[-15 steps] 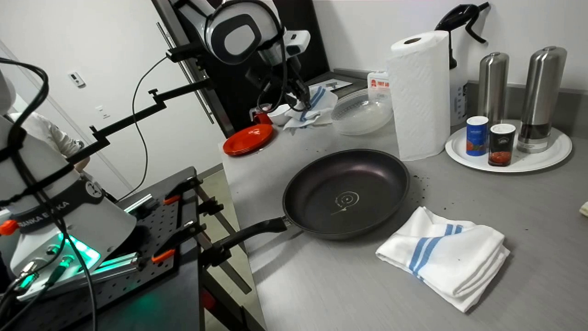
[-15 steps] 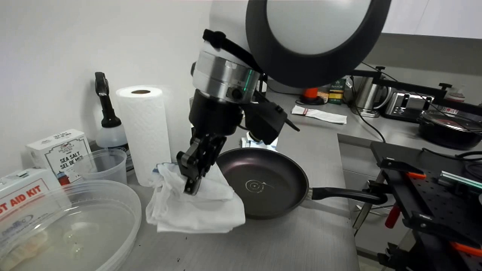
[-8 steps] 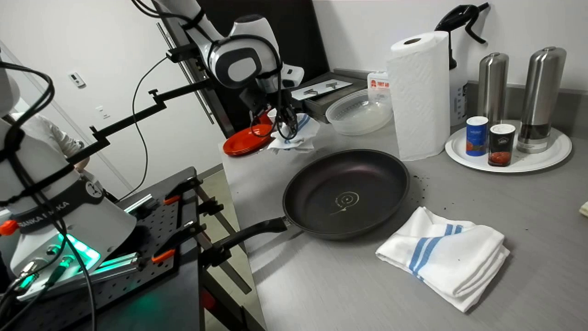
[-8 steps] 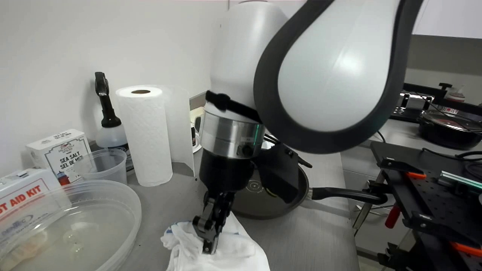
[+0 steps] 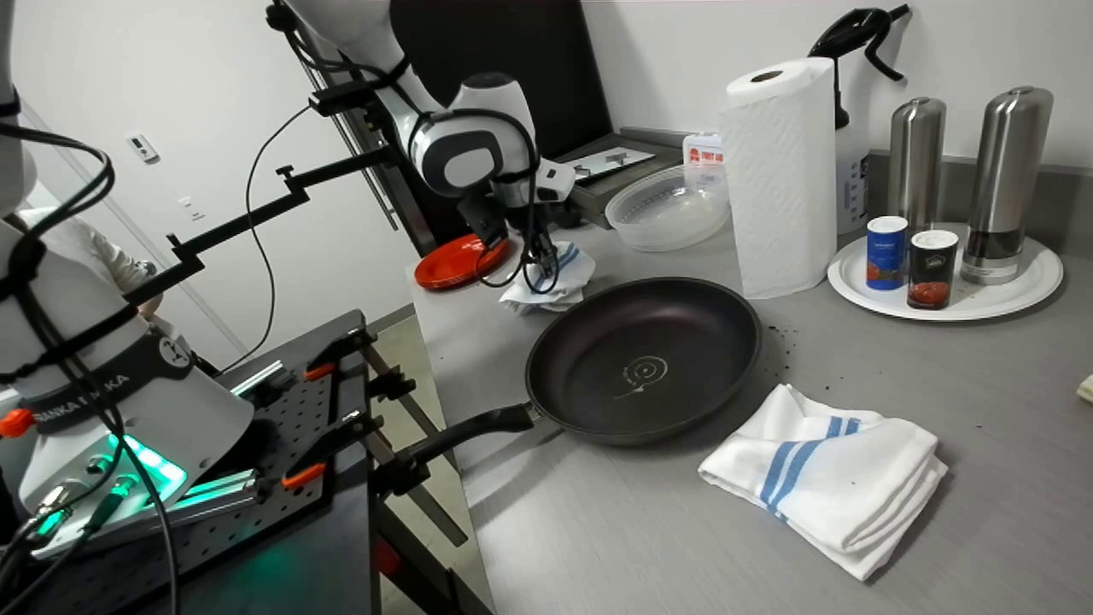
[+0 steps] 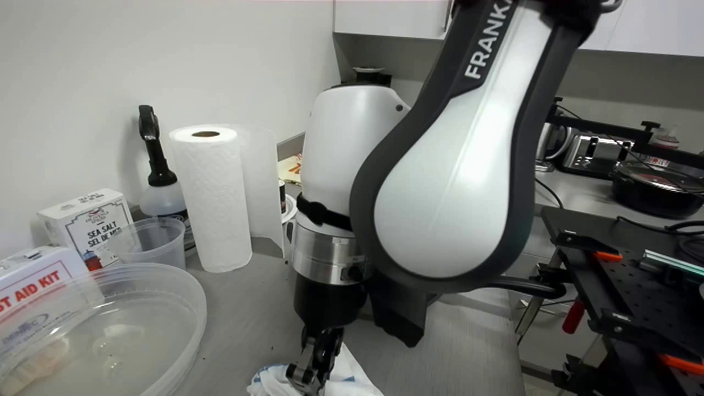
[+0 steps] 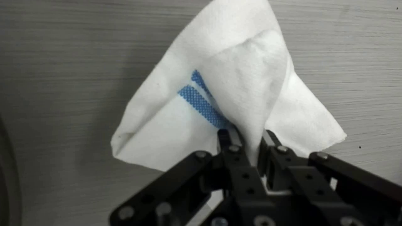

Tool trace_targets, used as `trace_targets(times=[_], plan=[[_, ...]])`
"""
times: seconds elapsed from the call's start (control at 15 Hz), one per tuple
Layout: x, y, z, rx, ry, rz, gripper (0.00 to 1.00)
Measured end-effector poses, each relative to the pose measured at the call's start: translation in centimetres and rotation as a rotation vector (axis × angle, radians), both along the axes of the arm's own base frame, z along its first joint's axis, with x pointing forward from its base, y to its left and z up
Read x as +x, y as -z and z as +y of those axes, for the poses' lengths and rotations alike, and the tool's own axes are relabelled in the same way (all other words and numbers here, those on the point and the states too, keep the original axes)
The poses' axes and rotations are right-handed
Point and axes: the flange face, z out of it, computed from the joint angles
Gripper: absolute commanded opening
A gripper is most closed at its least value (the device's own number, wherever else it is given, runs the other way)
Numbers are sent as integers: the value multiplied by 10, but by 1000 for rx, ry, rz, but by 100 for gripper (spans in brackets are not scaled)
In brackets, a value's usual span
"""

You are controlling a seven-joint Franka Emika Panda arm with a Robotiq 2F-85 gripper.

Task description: Wipe the pan with a dish cloth

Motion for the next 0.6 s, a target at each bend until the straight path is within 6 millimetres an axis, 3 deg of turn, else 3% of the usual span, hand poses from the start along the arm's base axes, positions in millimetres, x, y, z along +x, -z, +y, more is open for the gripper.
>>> trace_targets(times=[0.07, 0.6], plan=[[1, 4, 1, 2, 0, 5, 41], [5, 16, -2, -20, -31, 57, 99]])
